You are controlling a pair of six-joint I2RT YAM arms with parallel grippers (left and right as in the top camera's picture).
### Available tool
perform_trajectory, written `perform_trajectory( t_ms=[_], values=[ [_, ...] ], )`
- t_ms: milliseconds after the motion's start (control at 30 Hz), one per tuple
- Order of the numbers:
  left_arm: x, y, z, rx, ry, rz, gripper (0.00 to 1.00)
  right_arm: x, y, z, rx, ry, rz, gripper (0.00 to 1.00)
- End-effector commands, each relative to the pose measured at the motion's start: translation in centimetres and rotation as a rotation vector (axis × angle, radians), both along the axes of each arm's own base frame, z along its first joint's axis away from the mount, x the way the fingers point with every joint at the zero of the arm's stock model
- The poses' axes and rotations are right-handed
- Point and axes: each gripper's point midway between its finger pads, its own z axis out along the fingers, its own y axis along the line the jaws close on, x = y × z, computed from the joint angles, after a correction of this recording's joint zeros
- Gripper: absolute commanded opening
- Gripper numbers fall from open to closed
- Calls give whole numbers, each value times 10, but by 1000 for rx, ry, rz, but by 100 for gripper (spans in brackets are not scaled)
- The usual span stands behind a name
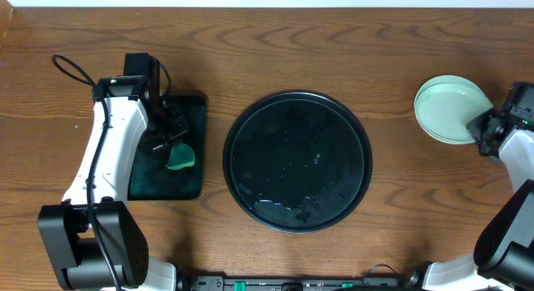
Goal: Clean dirty plates on tray and stack at the side
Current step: 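Carry the green plate right and stack it on the plate pile, then release the plate and lift the right gripper away from the stack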
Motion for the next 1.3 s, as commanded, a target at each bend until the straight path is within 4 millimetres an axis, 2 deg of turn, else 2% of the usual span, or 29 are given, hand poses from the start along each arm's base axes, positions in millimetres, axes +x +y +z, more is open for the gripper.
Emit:
perform_trajectory(
  t_ms=[0,100,300,367,400,433,567,600,700,733,767,933,1000,1033,1133,1267],
  values=[
    [3,2,4,1,-11,10,7,11,-2,10,-4,-60,-9,1],
    [3,2,4,1,-11,10,7,15,-2,9,-6,-66,-6,1],
    [3,2,4,1,-11,10,7,16,0,-8,16,-40,0,1],
    [3,1,4,1,-11,9,7,19,4,-11,39,-47,15,36],
    [3,1,4,1,-11,9,7,21,6,-11,50,-54,27,63],
    [3,1,4,1,-11,9,7,22,7,-11,54,-60,31,68],
    [3,2,4,2,-11,9,7,35,18,-4,96,-115,100,68],
    [3,2,4,2,-11,7,7,38,21,-1,108,-127,116,73],
    [4,2,4,5,-17,-7,7,51,37,16,132,-179,200,86],
    [4,2,4,8,-17,-7,7,55,41,25,124,-197,229,95],
    [4,2,4,8,-18,-10,8,59,46,35,110,-214,259,99],
    [8,4,4,27,-41,-106,7,71,82,101,-41,-282,490,99],
    [8,15,4,96,-36,-122,7,68,99,124,-95,-300,575,99],
    [6,28,4,170,-23,-114,7,61,114,142,-126,-315,623,99],
    [5,48,5,270,-6,-97,7,48,135,167,-147,-347,667,99],
    [6,60,-8,279,34,-73,7,26,161,194,-164,-382,730,99]
  ],
)
